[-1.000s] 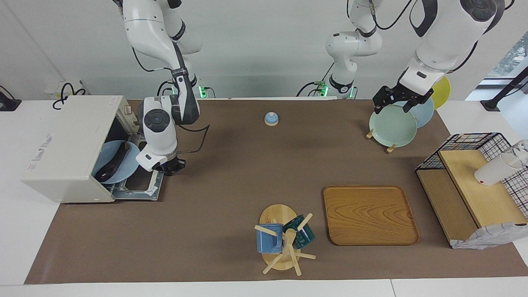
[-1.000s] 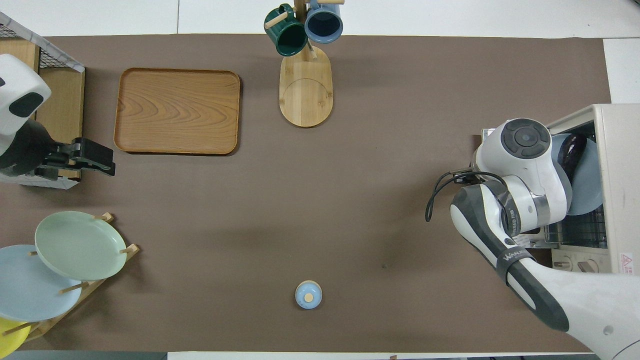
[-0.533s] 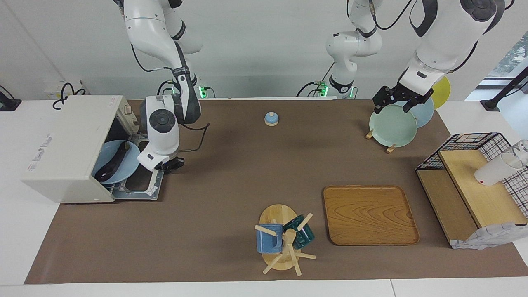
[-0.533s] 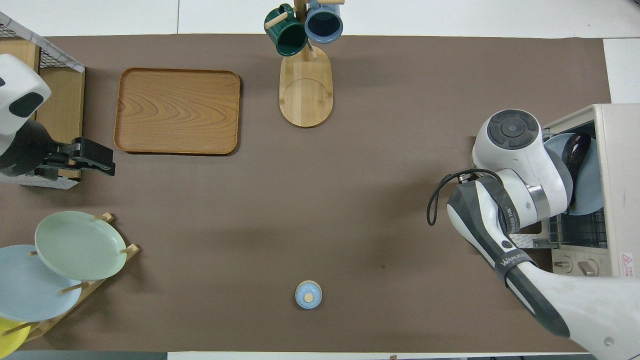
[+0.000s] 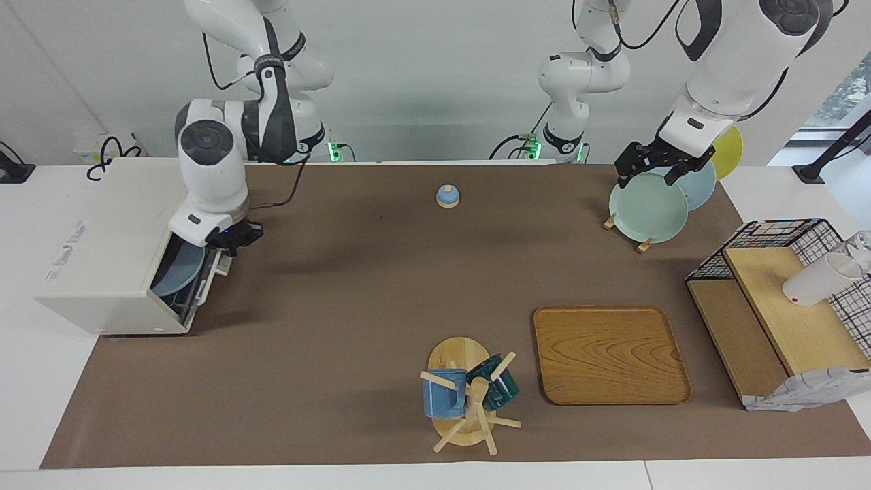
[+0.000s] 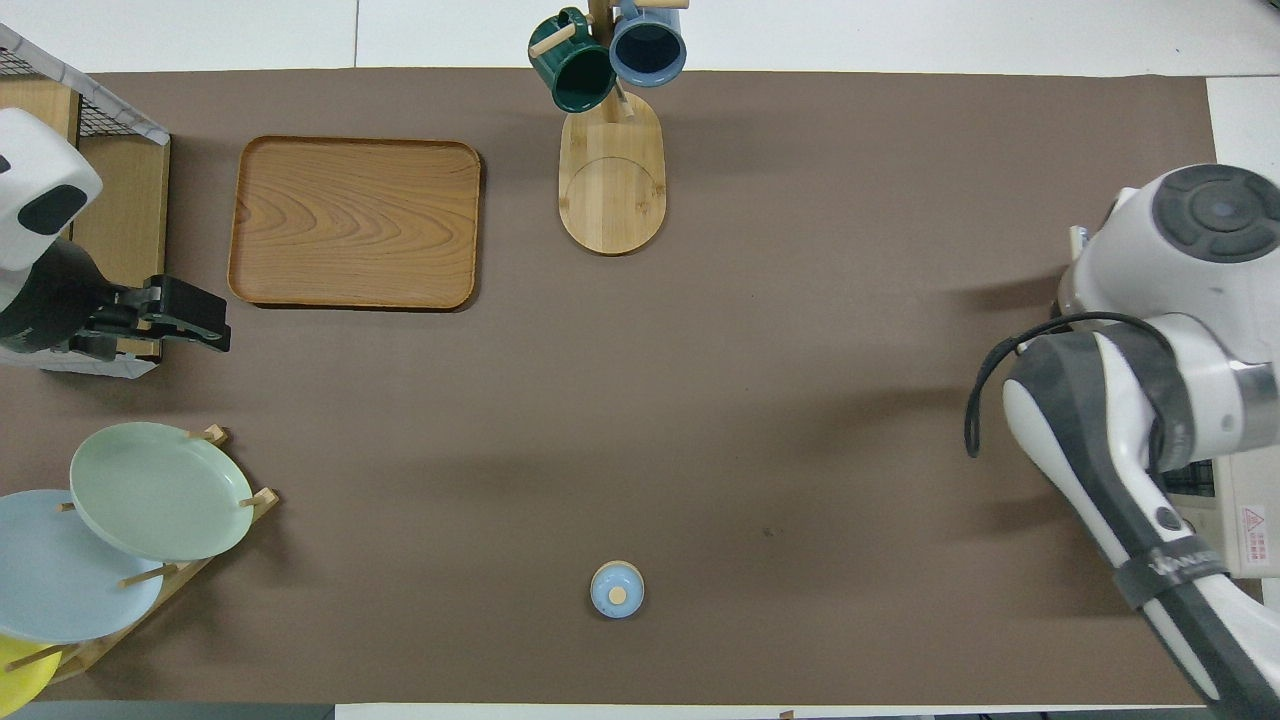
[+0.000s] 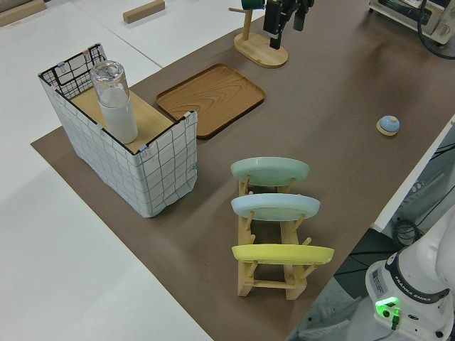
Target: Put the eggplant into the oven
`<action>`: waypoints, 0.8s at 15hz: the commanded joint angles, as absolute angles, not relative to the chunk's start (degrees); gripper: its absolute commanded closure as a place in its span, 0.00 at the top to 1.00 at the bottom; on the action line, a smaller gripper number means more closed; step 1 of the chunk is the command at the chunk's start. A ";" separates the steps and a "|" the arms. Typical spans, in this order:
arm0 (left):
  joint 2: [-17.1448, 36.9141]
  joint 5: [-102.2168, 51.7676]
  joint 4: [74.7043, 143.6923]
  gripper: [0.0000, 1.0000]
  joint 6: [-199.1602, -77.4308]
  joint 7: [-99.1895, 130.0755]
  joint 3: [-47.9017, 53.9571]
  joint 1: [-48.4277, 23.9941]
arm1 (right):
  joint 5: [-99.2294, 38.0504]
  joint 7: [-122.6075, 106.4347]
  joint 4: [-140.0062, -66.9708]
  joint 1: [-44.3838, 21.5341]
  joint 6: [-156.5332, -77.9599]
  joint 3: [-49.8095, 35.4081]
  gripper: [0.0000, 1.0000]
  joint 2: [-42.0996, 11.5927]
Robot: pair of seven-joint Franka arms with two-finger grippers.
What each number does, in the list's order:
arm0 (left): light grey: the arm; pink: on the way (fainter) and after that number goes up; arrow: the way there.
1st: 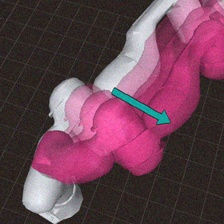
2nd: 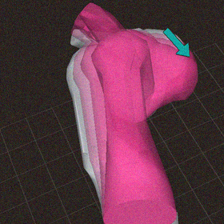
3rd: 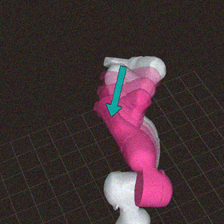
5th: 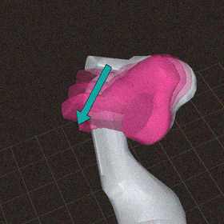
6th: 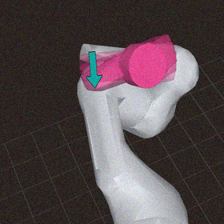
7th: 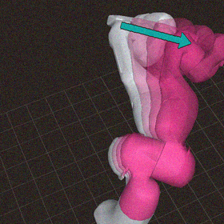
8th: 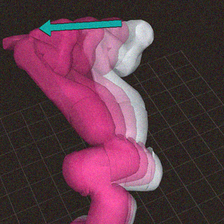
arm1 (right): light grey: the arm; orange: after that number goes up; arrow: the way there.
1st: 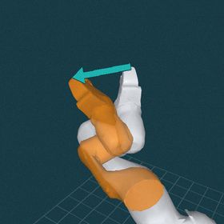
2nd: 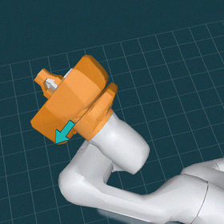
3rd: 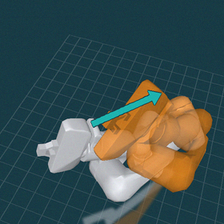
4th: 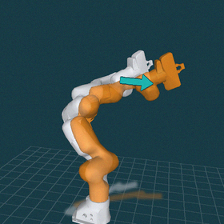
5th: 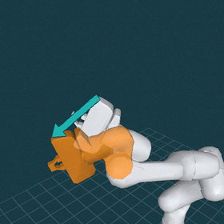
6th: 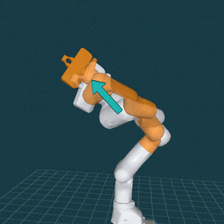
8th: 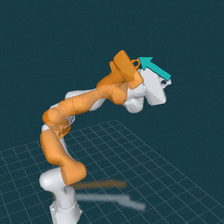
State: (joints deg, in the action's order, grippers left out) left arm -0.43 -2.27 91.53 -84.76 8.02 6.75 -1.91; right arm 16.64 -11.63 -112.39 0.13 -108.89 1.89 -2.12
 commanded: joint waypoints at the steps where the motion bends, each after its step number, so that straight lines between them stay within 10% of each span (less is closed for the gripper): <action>1: -0.79 -1.32 91.06 1.00 -83.85 7.38 7.29 -1.14 | 14.51 -17.56 -112.50 4.91 -109.78 2.55 0.00 -3.26; 12: -0.79 -1.32 91.05 1.00 -83.85 7.38 7.29 -1.23 | 5.03 -11.35 -90.18 0.88 -88.77 1.23 0.00 -3.08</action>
